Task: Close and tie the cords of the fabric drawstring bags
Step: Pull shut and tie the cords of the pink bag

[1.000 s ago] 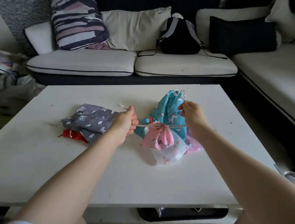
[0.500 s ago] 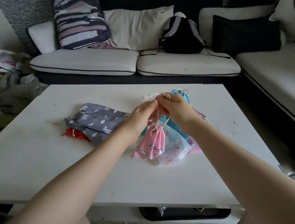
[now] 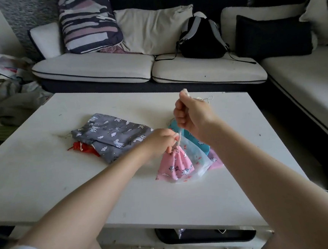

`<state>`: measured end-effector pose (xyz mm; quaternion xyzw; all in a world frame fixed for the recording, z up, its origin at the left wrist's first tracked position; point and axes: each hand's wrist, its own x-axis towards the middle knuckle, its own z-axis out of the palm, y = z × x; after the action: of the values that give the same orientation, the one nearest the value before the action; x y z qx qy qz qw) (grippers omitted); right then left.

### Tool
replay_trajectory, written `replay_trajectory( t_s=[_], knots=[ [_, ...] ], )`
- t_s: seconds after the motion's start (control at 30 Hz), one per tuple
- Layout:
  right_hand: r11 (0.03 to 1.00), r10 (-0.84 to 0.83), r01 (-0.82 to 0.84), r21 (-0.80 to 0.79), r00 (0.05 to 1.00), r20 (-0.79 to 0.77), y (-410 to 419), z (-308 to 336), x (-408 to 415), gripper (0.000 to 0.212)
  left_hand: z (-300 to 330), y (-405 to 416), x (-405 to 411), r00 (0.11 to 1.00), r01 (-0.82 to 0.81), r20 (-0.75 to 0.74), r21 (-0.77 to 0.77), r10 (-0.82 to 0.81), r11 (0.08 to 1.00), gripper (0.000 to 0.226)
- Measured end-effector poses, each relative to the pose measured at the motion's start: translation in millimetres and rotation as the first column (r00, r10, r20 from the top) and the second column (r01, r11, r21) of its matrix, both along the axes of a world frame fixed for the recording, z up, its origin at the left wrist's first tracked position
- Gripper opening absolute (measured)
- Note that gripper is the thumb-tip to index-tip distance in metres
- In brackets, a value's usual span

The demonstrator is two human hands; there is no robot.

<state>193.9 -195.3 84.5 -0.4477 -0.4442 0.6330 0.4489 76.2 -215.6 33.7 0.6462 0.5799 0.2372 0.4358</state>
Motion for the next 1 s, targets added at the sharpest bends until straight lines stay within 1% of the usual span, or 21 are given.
replay_trajectory(
  t_s=[0.1,0.17,0.2,0.23,0.27,0.3,0.33,0.37,0.43,0.5,0.53,0.6,0.67,0.73,0.83,0.93,1.0],
  knots=[
    [1.000,0.015,-0.016,-0.014,0.994,-0.110,-0.4,3.5,-12.5,0.044,-0.3,-3.8,0.7,0.997,0.075,-0.008,0.033,-0.074,0.997,0.026],
    [0.997,0.080,-0.080,0.008,0.990,-0.119,-0.4,0.3,-15.3,0.043,-0.9,-2.9,0.2,0.998,0.067,0.005,0.078,-0.068,0.995,0.026],
    [0.993,0.121,-0.120,0.023,0.990,-0.074,-0.2,-3.3,-13.9,0.042,-0.5,-2.2,0.0,0.997,0.062,0.033,0.083,-0.065,0.995,0.028],
    [0.988,0.151,-0.152,0.041,0.988,0.015,0.7,-8.8,-10.6,0.040,-0.6,-1.8,0.0,0.994,0.056,0.091,0.073,-0.063,0.996,0.029],
    [0.984,0.156,-0.166,0.061,0.978,0.138,1.5,-14.6,-5.4,0.039,-1.8,-0.7,-0.1,0.983,0.044,0.175,0.051,-0.052,0.998,0.029],
    [0.985,0.134,-0.157,0.075,0.958,0.254,1.8,-19.7,0.0,0.036,-3.8,0.6,-0.5,0.964,0.021,0.264,0.025,-0.027,0.999,0.029],
    [0.989,0.098,-0.130,0.075,0.936,0.337,1.5,-25.0,5.6,0.032,-6.3,2.5,-1.7,0.942,-0.015,0.335,0.006,0.012,1.000,0.029],
    [0.993,0.082,-0.110,0.052,0.922,0.378,1.0,-29.7,10.4,0.028,-8.5,4.9,-3.4,0.924,-0.058,0.377,-0.010,0.058,0.998,0.029],
    [0.987,0.130,-0.159,0.023,0.876,0.464,-2.2,-38.7,17.3,0.021,-11.4,9.0,-7.9,0.908,-0.134,0.398,-0.019,0.131,0.991,0.030],
    [0.962,0.197,-0.269,0.049,0.806,0.559,-5.0,-45.4,20.0,0.029,-12.1,10.0,-11.6,0.901,-0.155,0.409,-0.015,0.148,0.988,0.029],
    [0.952,0.210,-0.300,0.066,0.792,0.574,-7.3,-45.6,19.8,0.031,-12.3,10.2,-13.1,0.896,-0.155,0.418,-0.022,0.150,0.988,0.028],
    [0.949,0.204,-0.303,0.091,0.805,0.557,-10.5,-42.5,17.4,0.028,-11.3,8.2,-15.2,0.880,-0.145,0.450,-0.051,0.153,0.988,0.025],
    [0.957,0.146,-0.262,0.121,0.800,0.581,-8.9,-40.8,14.8,0.025,-9.9,6.9,-17.8,0.872,-0.114,0.472,-0.064,0.131,0.991,0.023],
    [0.970,0.093,-0.211,0.119,0.779,0.620,-5.8,-42.5,13.9,0.019,-8.1,5.6,-20.3,0.890,-0.091,0.445,-0.037,0.098,0.995,0.021],
    [0.983,0.092,-0.168,0.068,0.786,0.612,-5.7,-45.4,11.8,0.016,-7.0,4.7,-20.9,0.924,-0.114,0.372,0.054,0.086,0.992,0.021],
    [0.989,0.110,-0.146,0.026,0.840,0.532,-7.9,-47.0,12.6,0.012,-9.3,5.6,-19.3,0.959,-0.147,0.266,0.160,0.101,0.976,0.021],
    [0.987,0.144,-0.163,0.002,0.877,0.458,-7.7,-47.8,14.4,0.019,-11.5,7.1,-19.5,0.976,-0.172,0.168,0.215,0.137,0.961,0.015]
  ],
)
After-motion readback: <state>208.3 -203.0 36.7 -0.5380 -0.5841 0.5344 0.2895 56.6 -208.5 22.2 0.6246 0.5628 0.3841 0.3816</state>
